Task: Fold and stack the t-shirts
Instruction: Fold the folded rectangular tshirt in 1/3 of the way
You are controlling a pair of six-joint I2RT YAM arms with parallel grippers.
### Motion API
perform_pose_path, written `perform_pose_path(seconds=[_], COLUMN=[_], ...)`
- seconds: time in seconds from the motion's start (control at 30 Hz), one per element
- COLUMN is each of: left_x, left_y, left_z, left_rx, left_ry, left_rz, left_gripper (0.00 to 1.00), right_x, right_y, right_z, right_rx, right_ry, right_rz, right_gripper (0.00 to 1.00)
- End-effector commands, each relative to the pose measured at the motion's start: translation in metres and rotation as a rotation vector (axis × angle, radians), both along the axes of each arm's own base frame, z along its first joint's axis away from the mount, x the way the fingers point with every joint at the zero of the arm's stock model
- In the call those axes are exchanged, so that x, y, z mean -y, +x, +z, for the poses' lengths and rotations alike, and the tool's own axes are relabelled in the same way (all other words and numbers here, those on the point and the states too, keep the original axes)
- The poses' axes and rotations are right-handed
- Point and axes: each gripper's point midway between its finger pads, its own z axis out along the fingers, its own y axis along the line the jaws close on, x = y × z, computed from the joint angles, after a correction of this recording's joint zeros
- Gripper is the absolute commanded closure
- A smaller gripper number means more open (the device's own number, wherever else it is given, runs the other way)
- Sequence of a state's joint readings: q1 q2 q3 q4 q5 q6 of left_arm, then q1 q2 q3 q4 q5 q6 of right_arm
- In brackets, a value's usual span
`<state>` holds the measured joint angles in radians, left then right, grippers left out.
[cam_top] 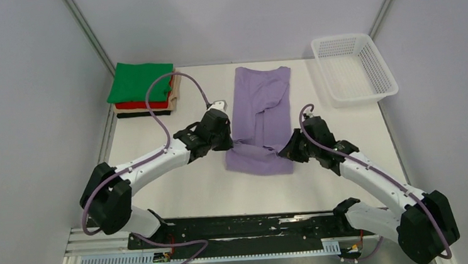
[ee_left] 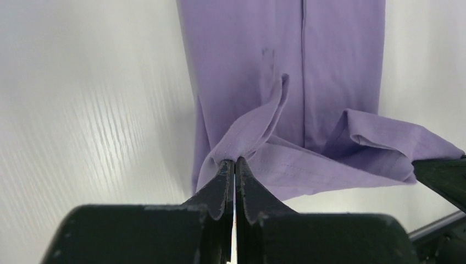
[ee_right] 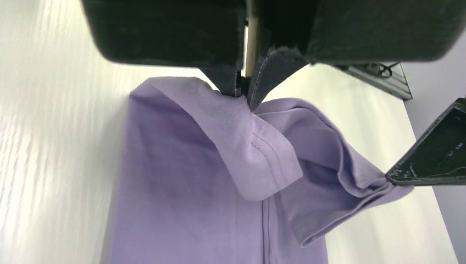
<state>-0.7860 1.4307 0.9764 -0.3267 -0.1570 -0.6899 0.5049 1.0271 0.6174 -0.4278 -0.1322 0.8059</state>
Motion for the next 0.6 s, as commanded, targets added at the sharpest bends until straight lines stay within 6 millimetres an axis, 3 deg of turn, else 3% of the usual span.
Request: perform_pose_path(seconds=[0.0,0.03,0.3,0.33,0.37,0.4,0.57], left_x=[0.017,0.019,0.031,0.029,0.031,0.028,0.028], left_y=[0.041,0.05,0.101,0.105,0.112,0.117,0.141], left_z=[0.026,0.033,0.036,0.025,0.031,0.021,0.016], left_rx=[0.094,0.109,0.152,0.136,0.148,0.131,0.125], left_ry=[-0.046,-0.058,-0.033,-0.007,-0.008,0.015,0.018], left_rz=[-0.026,-0.022,-0.063,-0.062,-0.057,-0.052,-0.039], left_gripper=[1.0,1.0,1.0,1.0,1.0,1.0,1.0], right_x=[0.0,0.002,0.018,0.022,0.023,0.025,0.03], right_y=[0.05,0.056,0.099,0.105,0.11,0.115,0.138], right_z=[0.036,0.037,0.038,0.036,0.035,0.034,0.03], right_rx=[0.168,0.172,0.196,0.192,0.192,0.188,0.171], right_ry=[0.02,0.014,-0.006,-0.005,0.002,0.008,0.039], right_rz=[-0.004,-0.009,-0.048,-0.055,-0.055,-0.059,-0.046], right_gripper=[1.0,1.0,1.0,1.0,1.0,1.0,1.0])
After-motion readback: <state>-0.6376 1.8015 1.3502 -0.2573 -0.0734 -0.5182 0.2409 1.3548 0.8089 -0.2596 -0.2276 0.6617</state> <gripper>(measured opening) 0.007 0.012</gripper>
